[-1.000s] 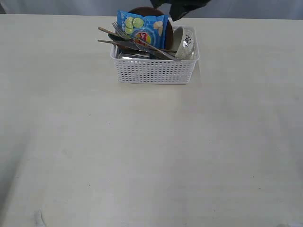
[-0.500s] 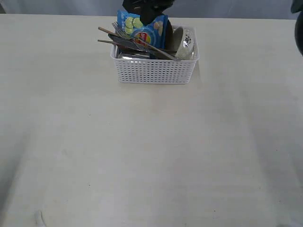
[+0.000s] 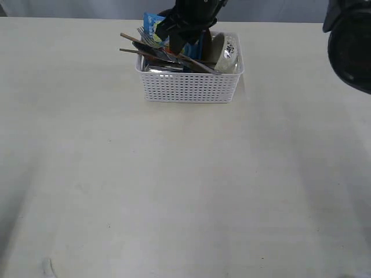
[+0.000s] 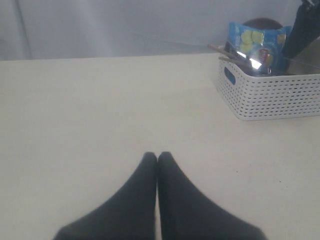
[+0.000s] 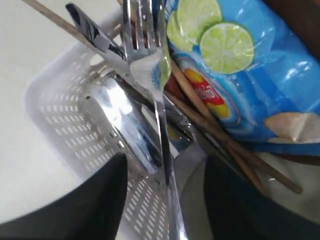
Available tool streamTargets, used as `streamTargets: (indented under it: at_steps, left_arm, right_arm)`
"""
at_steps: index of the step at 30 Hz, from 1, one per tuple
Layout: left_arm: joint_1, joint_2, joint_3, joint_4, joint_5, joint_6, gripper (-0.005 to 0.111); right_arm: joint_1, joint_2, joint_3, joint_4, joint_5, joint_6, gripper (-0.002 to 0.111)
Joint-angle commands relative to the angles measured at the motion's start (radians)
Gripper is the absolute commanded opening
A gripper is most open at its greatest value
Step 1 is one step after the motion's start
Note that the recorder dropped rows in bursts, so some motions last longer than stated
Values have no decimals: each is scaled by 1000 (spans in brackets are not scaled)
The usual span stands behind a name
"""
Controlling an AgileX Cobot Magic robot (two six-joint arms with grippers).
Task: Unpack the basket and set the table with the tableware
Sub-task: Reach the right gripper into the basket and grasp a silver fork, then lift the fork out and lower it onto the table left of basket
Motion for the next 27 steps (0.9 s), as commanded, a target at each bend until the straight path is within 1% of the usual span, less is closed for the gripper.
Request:
streamTargets:
  at_steps: [1, 4, 6, 7, 8, 15, 21, 24, 27]
  left_arm:
    - [-5, -3, 3, 8, -11, -4, 0]
    - [-5, -3, 3, 8, -11, -4, 0]
    - [-5, -3, 3, 8, -11, -4, 0]
    - [-5, -3, 3, 8, -11, -4, 0]
    - [-5, -3, 3, 8, -11, -4, 0]
    - [-5, -3, 3, 8, -11, -4, 0]
    - [-5, -3, 3, 8, -11, -4, 0]
    - [-5, -3, 3, 8, -11, -4, 0]
    - [-5, -3, 3, 8, -11, -4, 0]
  right_arm:
    - [-1, 37, -7, 1, 5, -21, 46]
    - [-1, 56, -7, 6, 5, -25, 45]
    - [-1, 63, -7, 6, 5, -33, 29]
    - [-1, 59, -7, 8, 5, -45, 11]
    - [-1, 46, -7, 8, 5, -47, 0]
    - [-1, -90, -7, 17, 5, -24, -1]
    - [27, -163, 2, 84, 5, 173, -1]
    - [65, -182, 31, 139, 5, 266, -1]
    - [121, -198, 69, 125, 5, 357, -1]
